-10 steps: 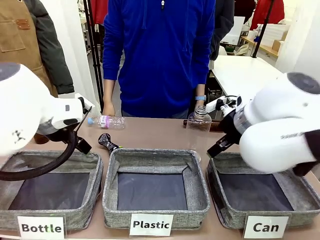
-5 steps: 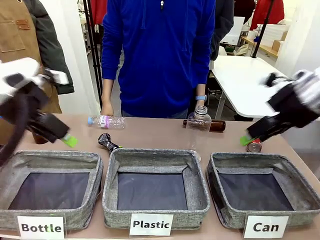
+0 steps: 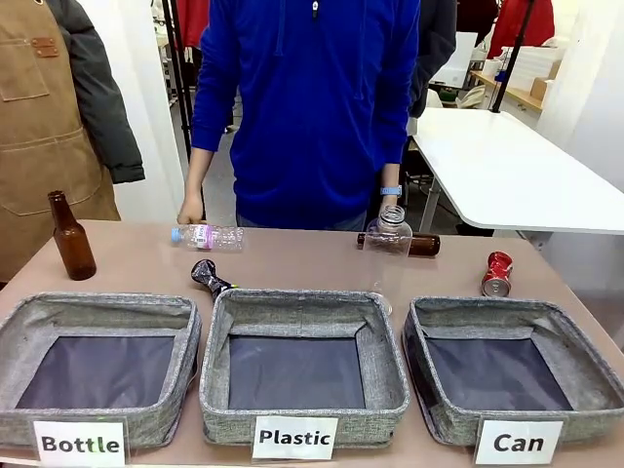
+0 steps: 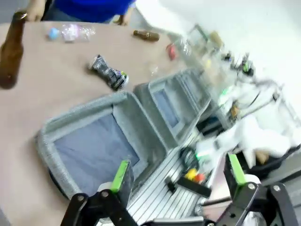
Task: Sort the can waste into the basket.
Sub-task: Pick up the can waste from the table and place it in the right Fabric basket.
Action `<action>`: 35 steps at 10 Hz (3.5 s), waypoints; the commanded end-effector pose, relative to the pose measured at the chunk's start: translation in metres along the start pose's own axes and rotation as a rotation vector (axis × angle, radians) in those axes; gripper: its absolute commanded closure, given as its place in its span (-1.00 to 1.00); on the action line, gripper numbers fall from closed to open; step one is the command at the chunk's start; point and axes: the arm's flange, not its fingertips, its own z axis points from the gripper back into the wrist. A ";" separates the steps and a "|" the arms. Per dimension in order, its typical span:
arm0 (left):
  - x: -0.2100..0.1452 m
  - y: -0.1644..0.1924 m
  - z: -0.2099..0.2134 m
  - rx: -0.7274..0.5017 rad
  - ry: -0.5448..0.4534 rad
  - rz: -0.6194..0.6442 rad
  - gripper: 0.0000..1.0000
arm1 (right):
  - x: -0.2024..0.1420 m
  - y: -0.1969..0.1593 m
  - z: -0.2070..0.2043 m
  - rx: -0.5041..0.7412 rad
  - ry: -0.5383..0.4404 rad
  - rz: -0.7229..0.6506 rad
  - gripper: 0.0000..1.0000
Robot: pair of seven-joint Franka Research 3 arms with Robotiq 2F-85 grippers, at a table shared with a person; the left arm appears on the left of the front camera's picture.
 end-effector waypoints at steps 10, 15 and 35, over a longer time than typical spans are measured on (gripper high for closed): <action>-0.016 0.068 0.021 -0.067 -0.332 0.271 -1.00 | -0.015 -0.038 0.035 0.064 -0.147 -0.074 -1.00; -0.016 0.068 0.021 -0.067 -0.332 0.271 -1.00 | 0.025 -0.008 -0.043 -0.477 0.100 0.069 -1.00; -0.038 0.078 0.123 0.015 -0.308 0.280 -1.00 | 0.212 -0.118 -0.208 -1.163 0.544 -0.139 -1.00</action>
